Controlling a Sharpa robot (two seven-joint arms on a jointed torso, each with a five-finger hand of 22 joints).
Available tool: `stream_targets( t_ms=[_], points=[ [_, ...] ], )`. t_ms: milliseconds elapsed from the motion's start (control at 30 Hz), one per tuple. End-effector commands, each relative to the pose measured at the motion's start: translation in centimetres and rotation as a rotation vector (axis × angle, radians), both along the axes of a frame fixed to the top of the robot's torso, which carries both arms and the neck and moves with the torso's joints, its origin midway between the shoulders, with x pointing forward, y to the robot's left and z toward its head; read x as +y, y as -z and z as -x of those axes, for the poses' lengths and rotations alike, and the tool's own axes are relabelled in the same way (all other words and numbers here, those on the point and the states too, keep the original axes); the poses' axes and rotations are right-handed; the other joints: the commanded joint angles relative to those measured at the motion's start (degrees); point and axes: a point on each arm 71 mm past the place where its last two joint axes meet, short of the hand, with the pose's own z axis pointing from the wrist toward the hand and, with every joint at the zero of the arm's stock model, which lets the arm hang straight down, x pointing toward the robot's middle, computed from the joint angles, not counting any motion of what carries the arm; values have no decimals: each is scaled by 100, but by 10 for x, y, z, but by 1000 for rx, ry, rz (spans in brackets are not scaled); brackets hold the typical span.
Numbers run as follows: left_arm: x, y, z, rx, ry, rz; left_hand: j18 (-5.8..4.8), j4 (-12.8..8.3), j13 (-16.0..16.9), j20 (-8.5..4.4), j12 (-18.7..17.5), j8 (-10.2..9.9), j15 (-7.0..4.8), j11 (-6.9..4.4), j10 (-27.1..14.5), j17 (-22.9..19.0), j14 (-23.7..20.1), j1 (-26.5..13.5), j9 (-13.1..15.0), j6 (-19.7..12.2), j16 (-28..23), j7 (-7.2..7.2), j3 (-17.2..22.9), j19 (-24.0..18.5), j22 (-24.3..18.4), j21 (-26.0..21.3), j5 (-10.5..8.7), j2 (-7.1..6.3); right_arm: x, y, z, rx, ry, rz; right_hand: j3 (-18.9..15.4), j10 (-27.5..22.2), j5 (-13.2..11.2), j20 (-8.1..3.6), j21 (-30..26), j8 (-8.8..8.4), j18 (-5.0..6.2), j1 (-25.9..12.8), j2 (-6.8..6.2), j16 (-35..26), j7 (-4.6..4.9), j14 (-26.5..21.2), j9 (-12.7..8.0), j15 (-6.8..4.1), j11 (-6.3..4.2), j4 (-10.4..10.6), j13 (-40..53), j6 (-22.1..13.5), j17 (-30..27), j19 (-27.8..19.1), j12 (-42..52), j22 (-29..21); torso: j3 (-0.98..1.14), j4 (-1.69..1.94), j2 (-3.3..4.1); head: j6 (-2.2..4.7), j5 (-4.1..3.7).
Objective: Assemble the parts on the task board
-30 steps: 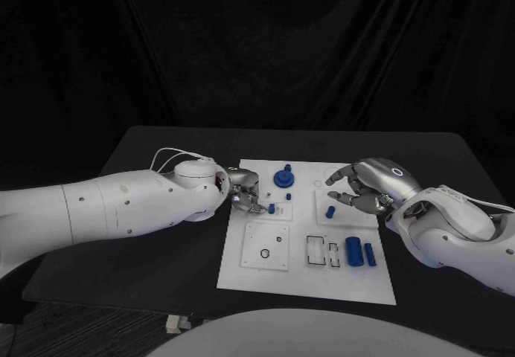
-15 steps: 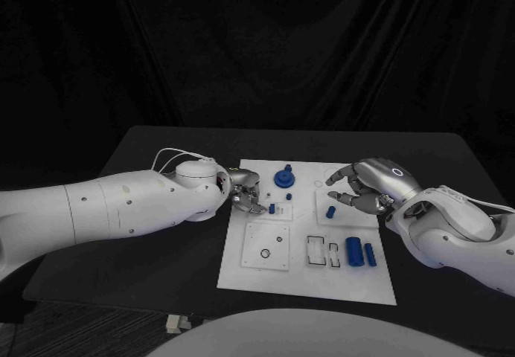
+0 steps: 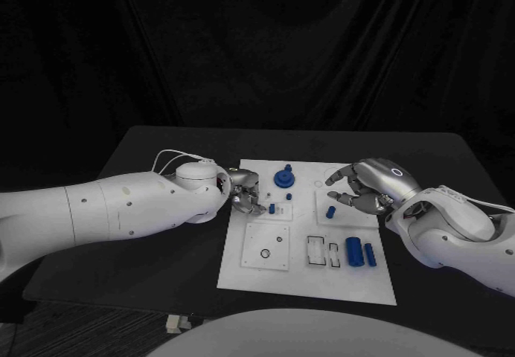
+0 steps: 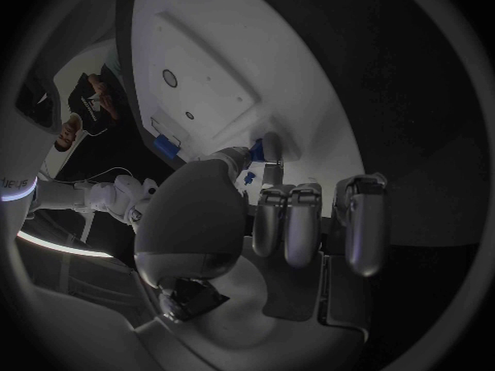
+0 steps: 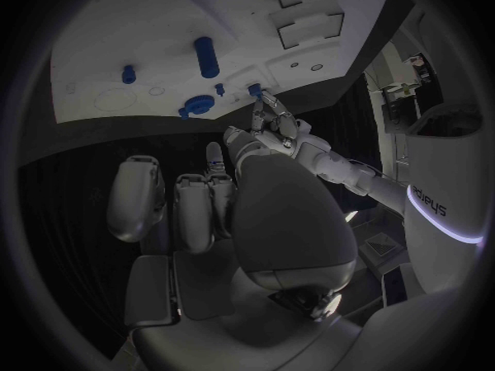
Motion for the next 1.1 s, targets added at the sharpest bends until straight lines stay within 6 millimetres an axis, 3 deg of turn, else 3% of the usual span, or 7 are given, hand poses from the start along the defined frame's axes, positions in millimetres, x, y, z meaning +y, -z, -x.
stream_targets(
  t_ms=[33, 567, 933, 1100],
  points=[
    [2, 5, 3, -12, -33, -2, 79, -1442, 1506, 11, 20, 2, 1, -5, 557, 1509, 607, -72, 16, 42, 15, 11, 1471, 296, 1294, -16, 37, 29, 0, 1, 1, 1, 2, 4, 1, 210, 37, -5, -43, -19, -32, 57, -8, -34, 11, 336, -7, 3, 25, -34, 144, 36, 160, 9, -38, 949, 2, 1, 4, 0, -9],
    [6, -8, 7, -66, -66, 41, 84, -1509, 1506, 13, 20, 4, 5, 4, 557, 1509, 607, -136, 52, 20, 15, 25, 1542, 289, 1288, -36, 86, 62, 0, 1, 0, 0, 2, 4, 5, 204, 41, -5, -60, -19, -29, 64, -7, -44, 12, 333, -8, 3, 24, -41, 131, 39, 148, 3, -53, 945, 1, 3, 1, 0, -9],
    [11, -37, 0, -64, -96, 66, 98, -1530, 1506, 20, 20, -4, 14, 13, 557, 1509, 607, -182, 74, -14, 15, 32, 1554, 260, 1268, -105, 12, 101, 1, 1, 0, 1, 0, 5, 12, 197, 45, -4, -70, -20, -28, 73, -3, -49, 13, 332, -9, 3, 24, -50, 117, 44, 141, 0, -71, 943, 1, -1, 0, 0, -9],
    [15, -46, -3, 31, -108, 88, 120, -1557, 1484, 31, -21, -13, 29, 28, 532, 1509, 607, -203, 102, -64, 15, 48, 1558, 210, 1238, -212, -66, 142, 1, 1, 0, 2, 0, 6, 16, 195, 47, -4, -75, -20, -27, 76, 0, -51, 13, 331, -9, 3, 24, -54, 115, 46, 139, -2, -74, 942, 2, 1, 3, 0, -5]
  ],
)
